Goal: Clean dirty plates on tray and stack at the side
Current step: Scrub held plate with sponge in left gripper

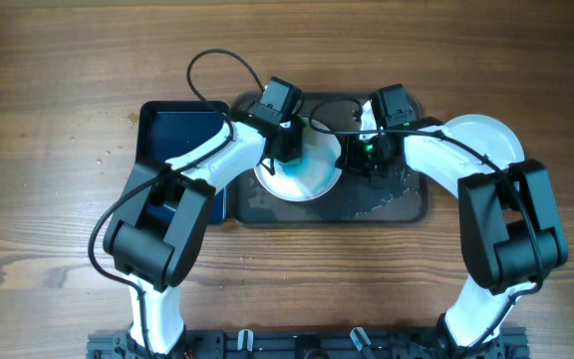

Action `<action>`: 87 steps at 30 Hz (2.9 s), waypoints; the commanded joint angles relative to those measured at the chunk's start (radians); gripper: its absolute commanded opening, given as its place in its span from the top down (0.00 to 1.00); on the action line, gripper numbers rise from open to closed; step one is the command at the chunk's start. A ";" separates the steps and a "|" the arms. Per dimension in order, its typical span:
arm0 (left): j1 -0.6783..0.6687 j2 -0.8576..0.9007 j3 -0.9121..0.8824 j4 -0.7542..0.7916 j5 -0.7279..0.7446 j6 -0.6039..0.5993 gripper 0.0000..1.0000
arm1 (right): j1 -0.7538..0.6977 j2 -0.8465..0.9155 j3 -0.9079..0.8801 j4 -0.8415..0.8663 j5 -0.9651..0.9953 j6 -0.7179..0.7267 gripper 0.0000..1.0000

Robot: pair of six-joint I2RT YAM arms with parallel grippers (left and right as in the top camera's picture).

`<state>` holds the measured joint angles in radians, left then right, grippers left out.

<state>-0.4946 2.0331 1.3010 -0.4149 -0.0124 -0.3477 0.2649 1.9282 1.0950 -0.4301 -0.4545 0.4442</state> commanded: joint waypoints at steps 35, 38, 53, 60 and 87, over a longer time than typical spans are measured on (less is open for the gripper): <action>0.015 0.030 -0.018 -0.266 -0.151 -0.166 0.96 | -0.002 0.017 0.020 -0.001 -0.002 0.002 0.96; 0.014 0.030 -0.018 -0.335 0.098 -0.036 0.96 | -0.002 0.017 0.020 -0.001 -0.002 0.002 0.96; 0.016 0.030 -0.018 -0.072 0.369 0.176 0.96 | -0.002 0.017 0.020 -0.009 -0.003 0.003 0.96; 0.016 0.030 -0.018 -0.051 -0.305 -0.068 0.96 | -0.002 0.017 0.020 -0.008 -0.002 0.003 0.96; 0.268 -0.077 0.120 -0.241 0.236 -0.031 0.96 | -0.001 0.017 0.020 -0.023 -0.005 0.012 0.96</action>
<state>-0.3180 2.0361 1.3846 -0.6510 0.2958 -0.3401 0.2695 1.9289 1.0988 -0.4450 -0.4706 0.4522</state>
